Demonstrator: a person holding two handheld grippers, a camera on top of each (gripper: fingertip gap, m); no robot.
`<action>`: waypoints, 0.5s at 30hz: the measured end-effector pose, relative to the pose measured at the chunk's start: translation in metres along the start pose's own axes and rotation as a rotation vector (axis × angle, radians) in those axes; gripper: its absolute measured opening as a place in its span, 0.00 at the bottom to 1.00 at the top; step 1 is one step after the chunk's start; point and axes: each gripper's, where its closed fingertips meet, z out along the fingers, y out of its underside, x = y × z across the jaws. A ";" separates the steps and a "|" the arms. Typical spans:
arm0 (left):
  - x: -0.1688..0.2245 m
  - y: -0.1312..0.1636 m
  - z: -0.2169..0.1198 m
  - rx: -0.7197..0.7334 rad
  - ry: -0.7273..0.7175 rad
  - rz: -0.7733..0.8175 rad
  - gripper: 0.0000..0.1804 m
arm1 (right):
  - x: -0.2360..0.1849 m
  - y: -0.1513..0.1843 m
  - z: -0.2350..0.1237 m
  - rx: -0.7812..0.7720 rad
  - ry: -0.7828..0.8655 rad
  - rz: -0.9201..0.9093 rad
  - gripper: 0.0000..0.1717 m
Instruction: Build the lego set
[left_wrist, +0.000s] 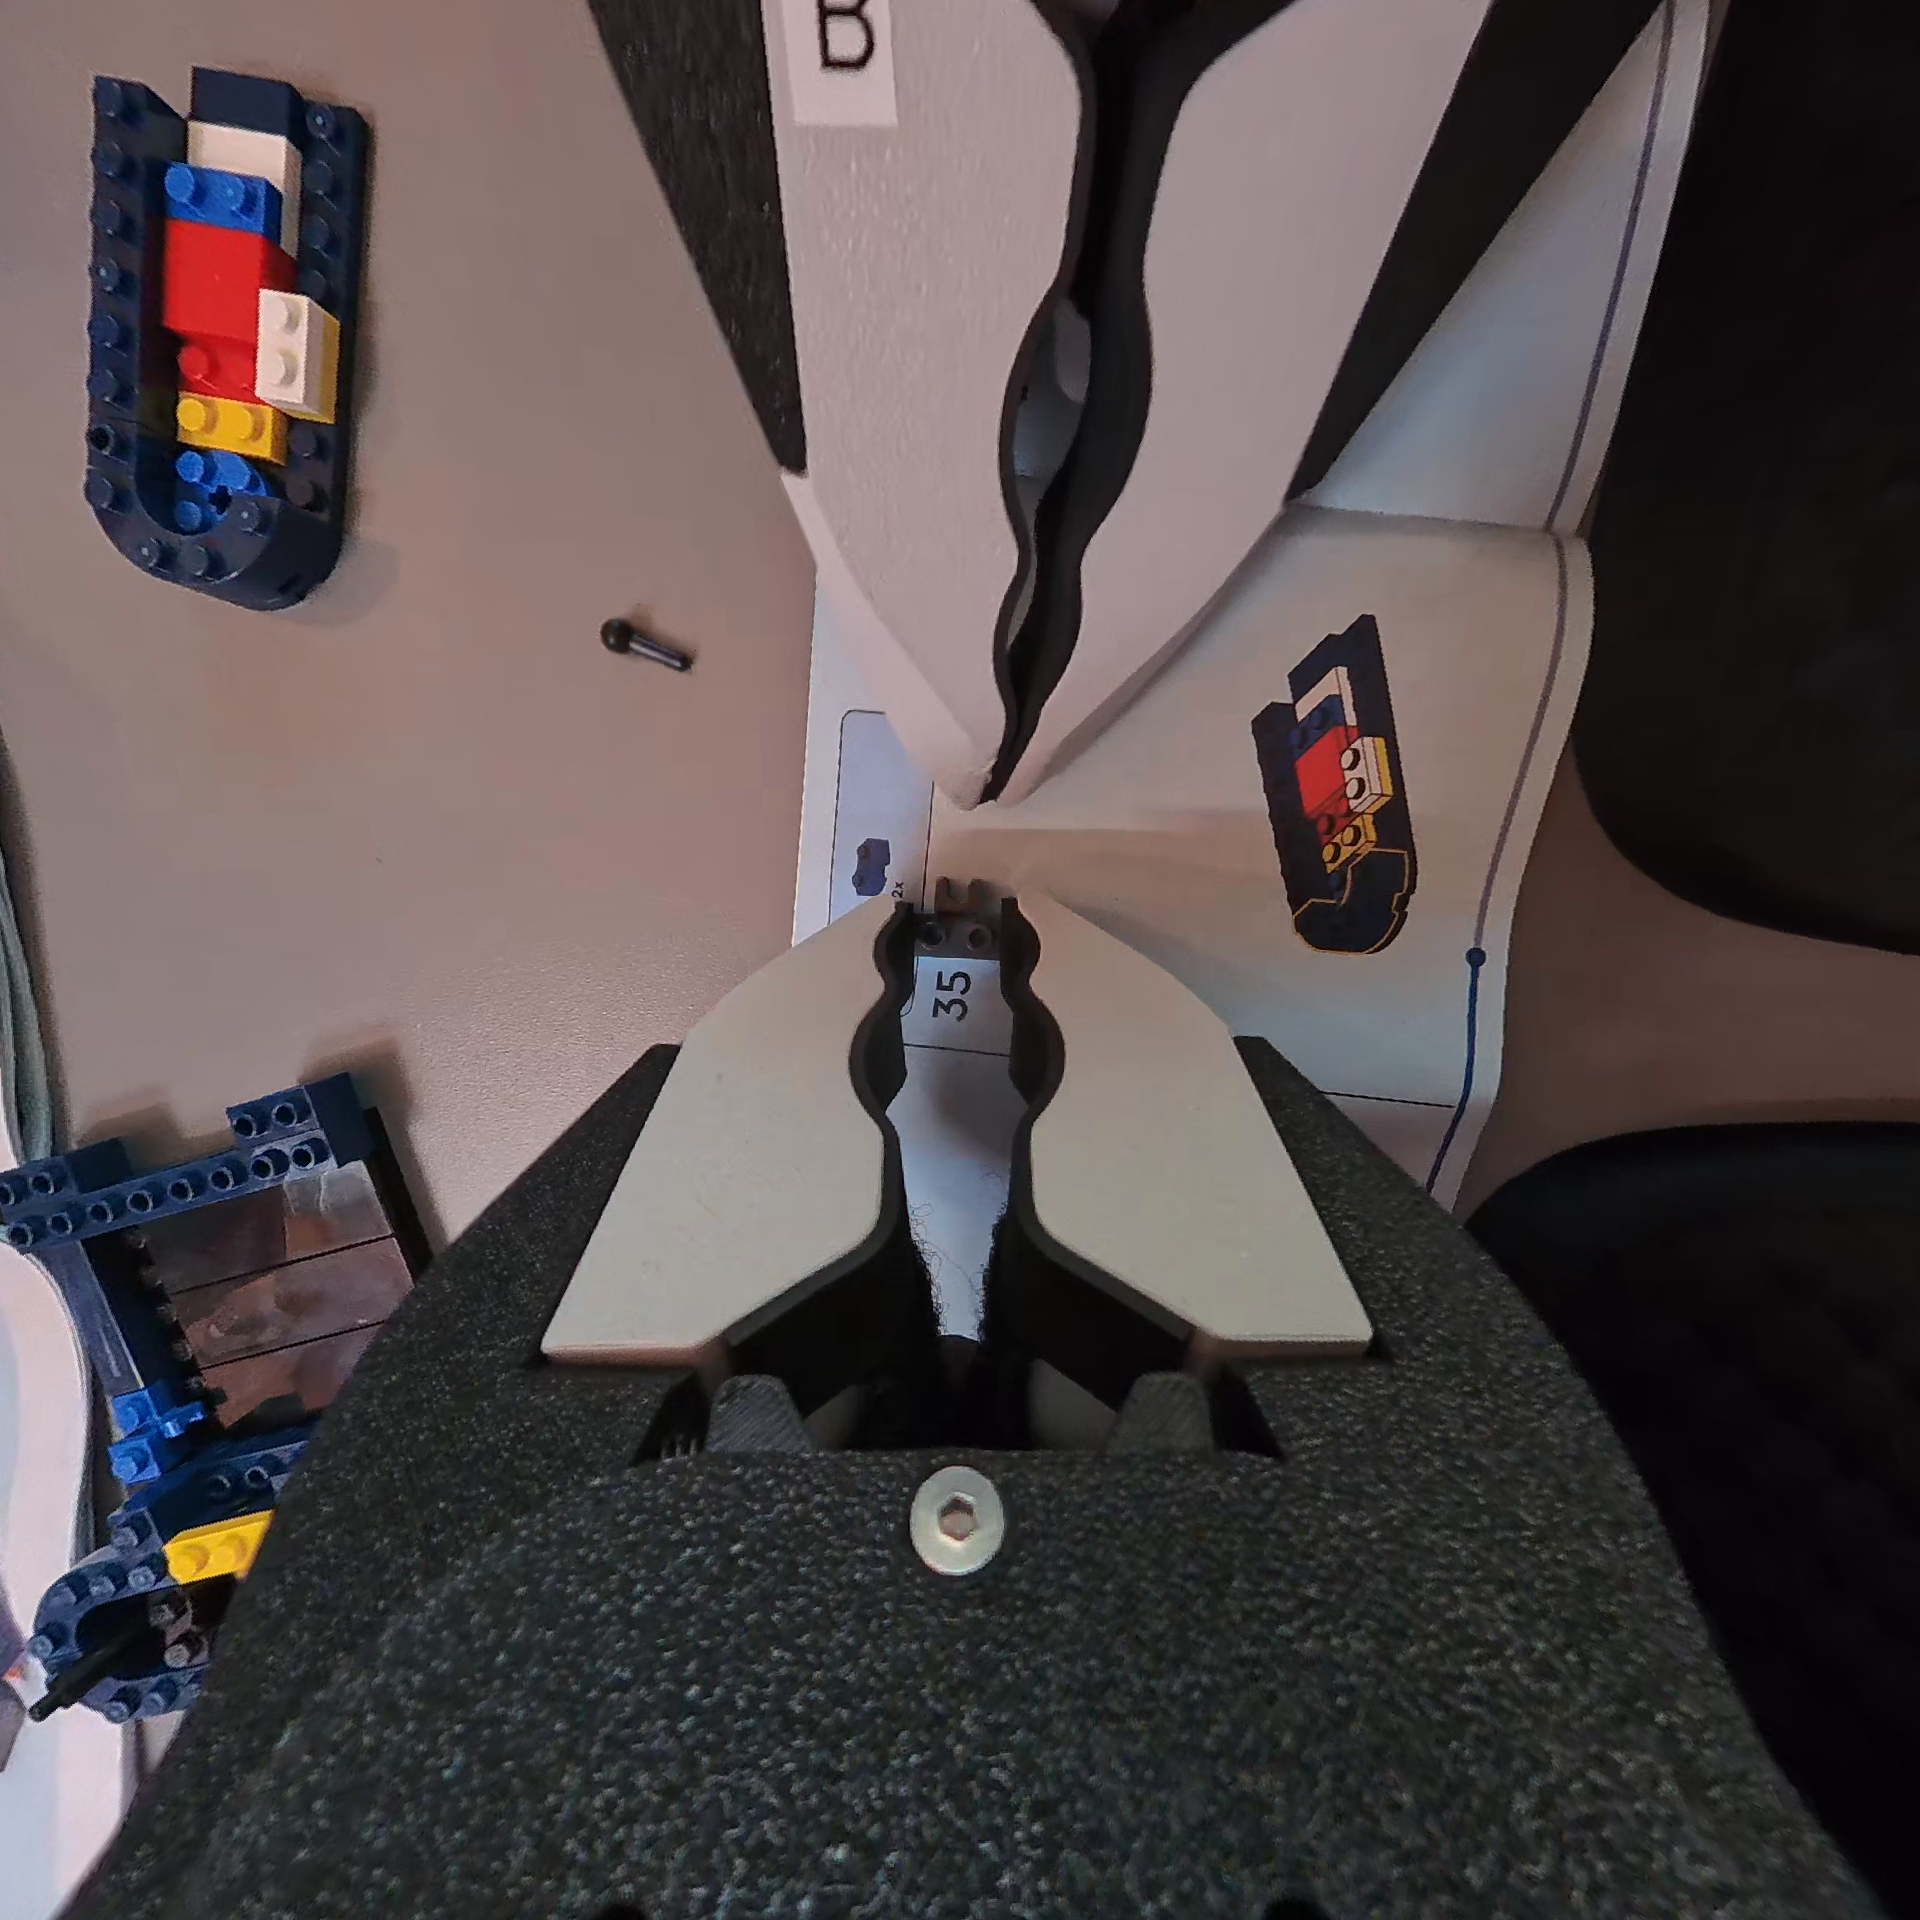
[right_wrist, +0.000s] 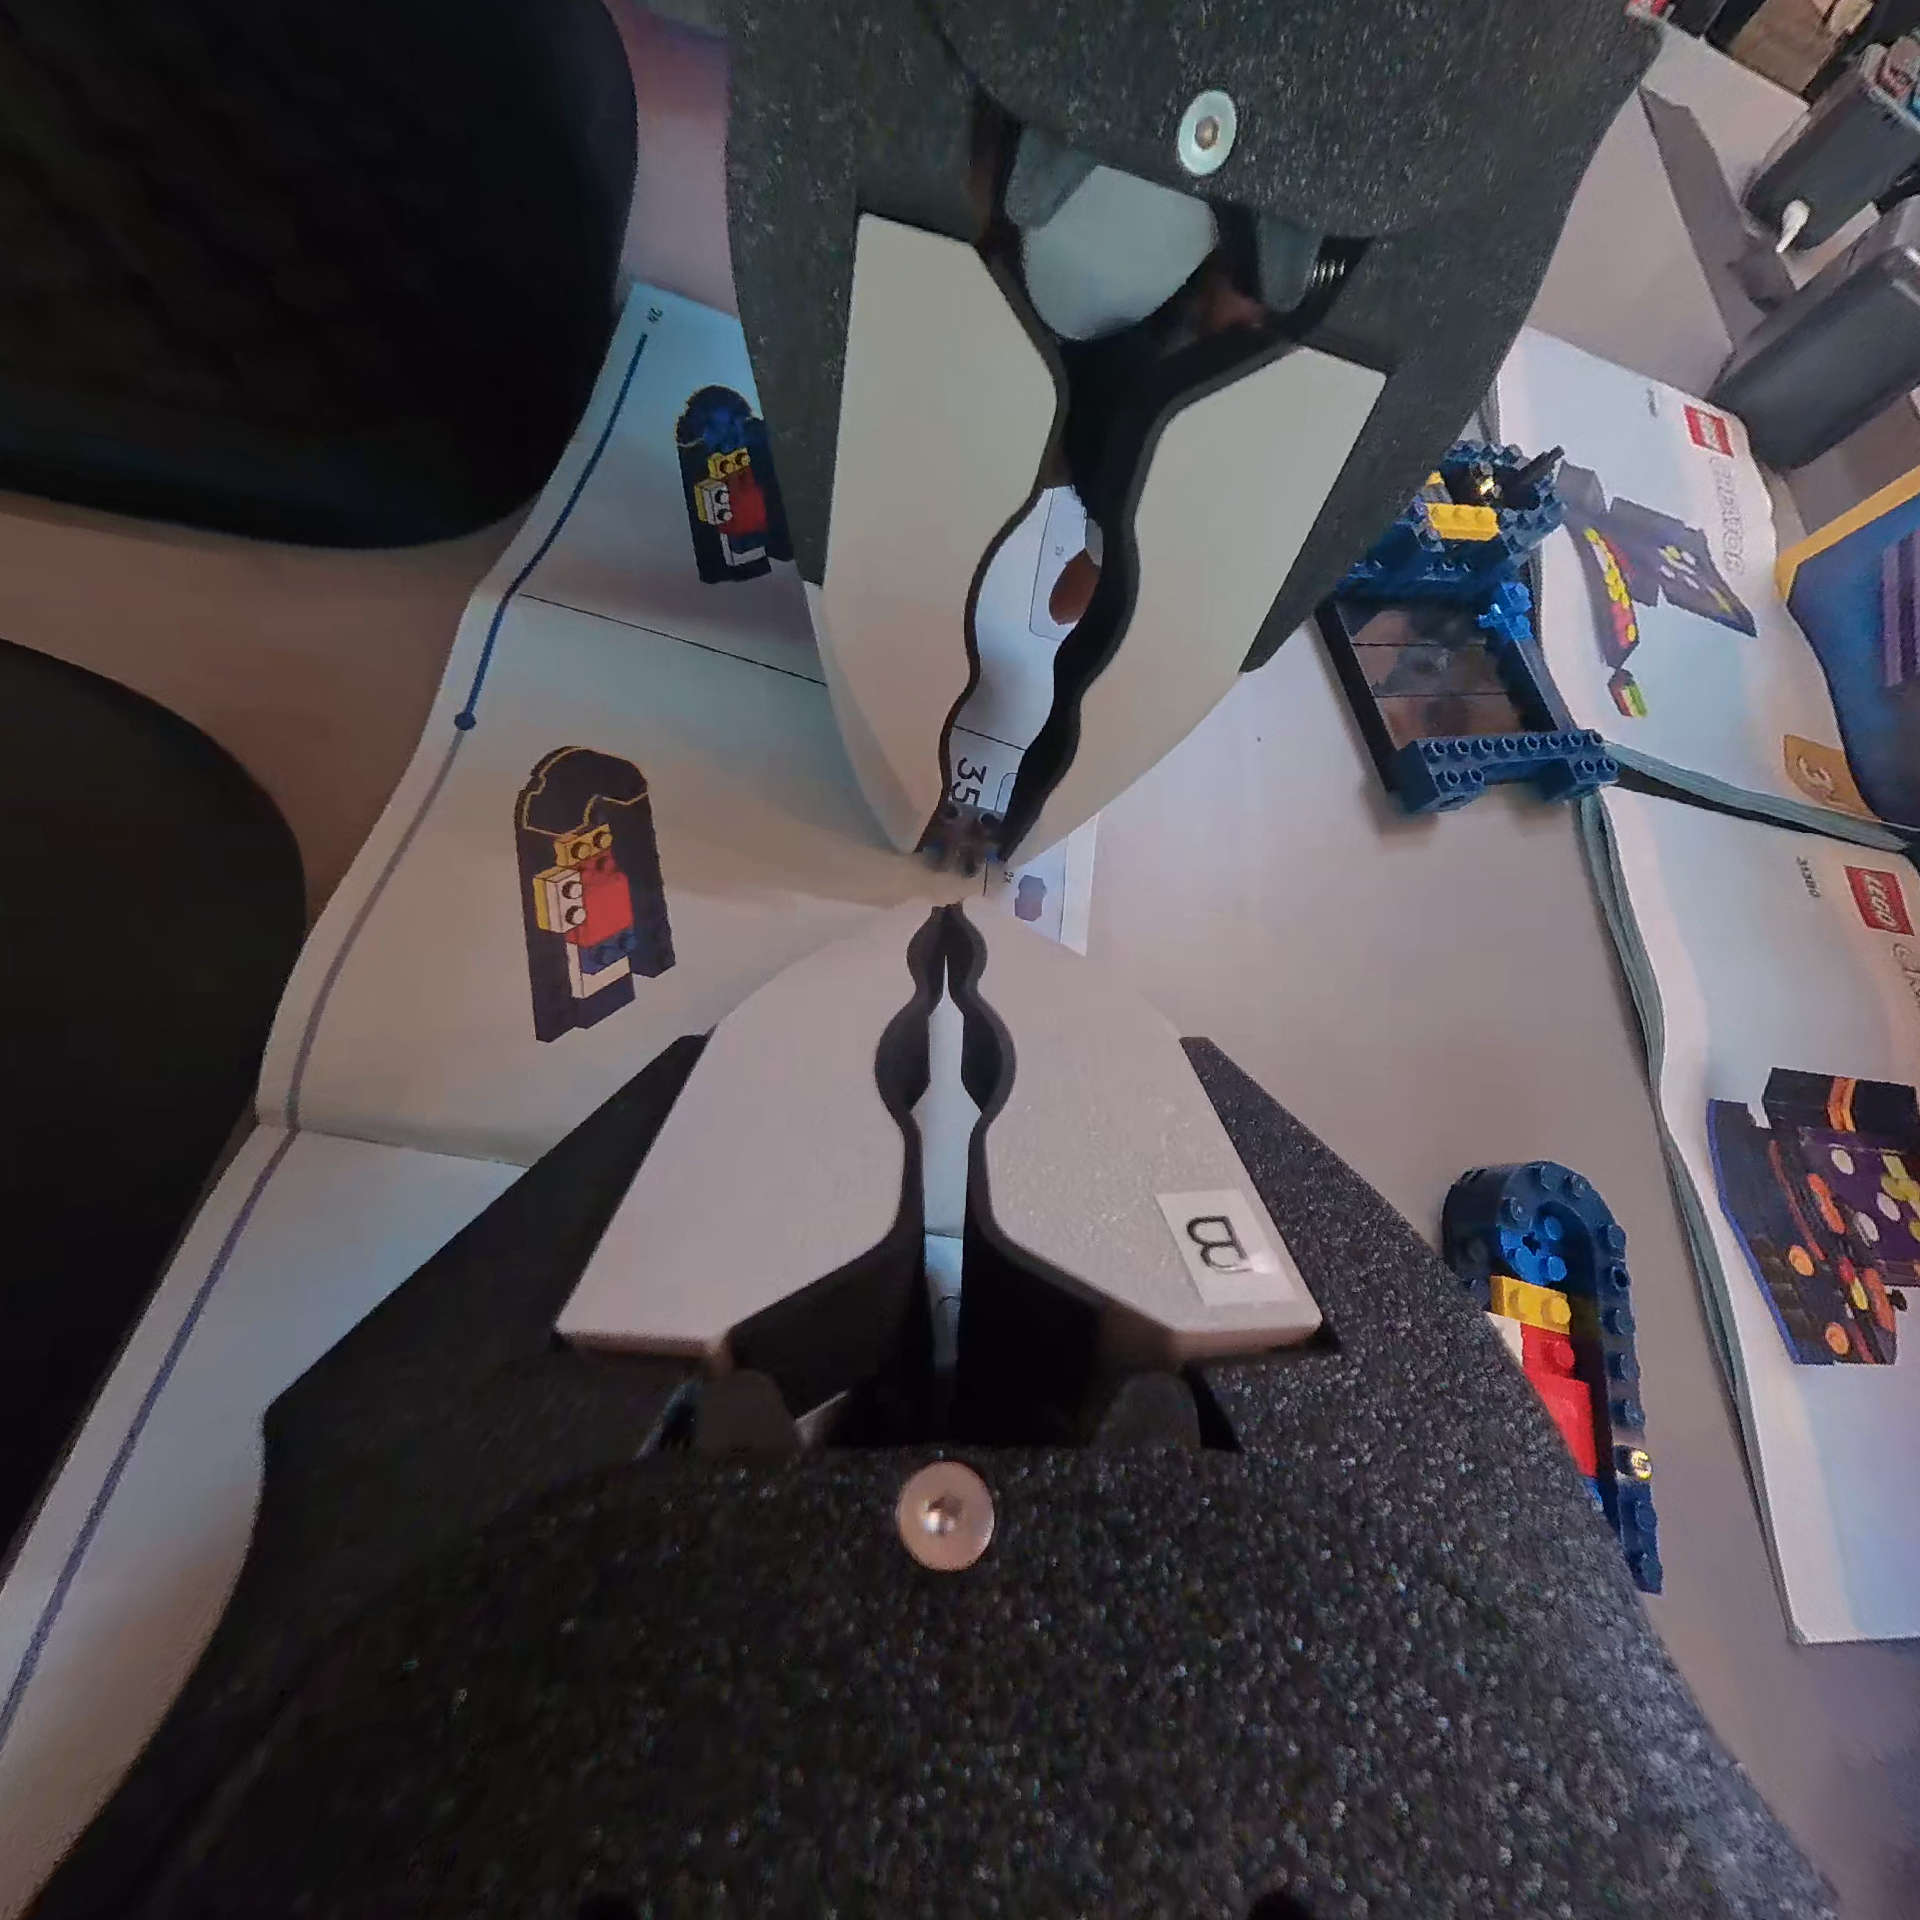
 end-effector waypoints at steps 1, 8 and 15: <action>0.000 0.000 0.000 0.002 -0.001 -0.006 0.09 | 0.000 -0.002 -0.002 0.016 -0.005 0.007 0.00; 0.000 -0.005 0.002 0.089 -0.033 0.000 0.09 | 0.022 -0.003 -0.034 0.126 0.058 0.239 0.14; -0.005 -0.020 -0.015 0.295 -0.070 0.002 0.09 | 0.026 -0.018 -0.042 0.160 0.116 0.367 0.16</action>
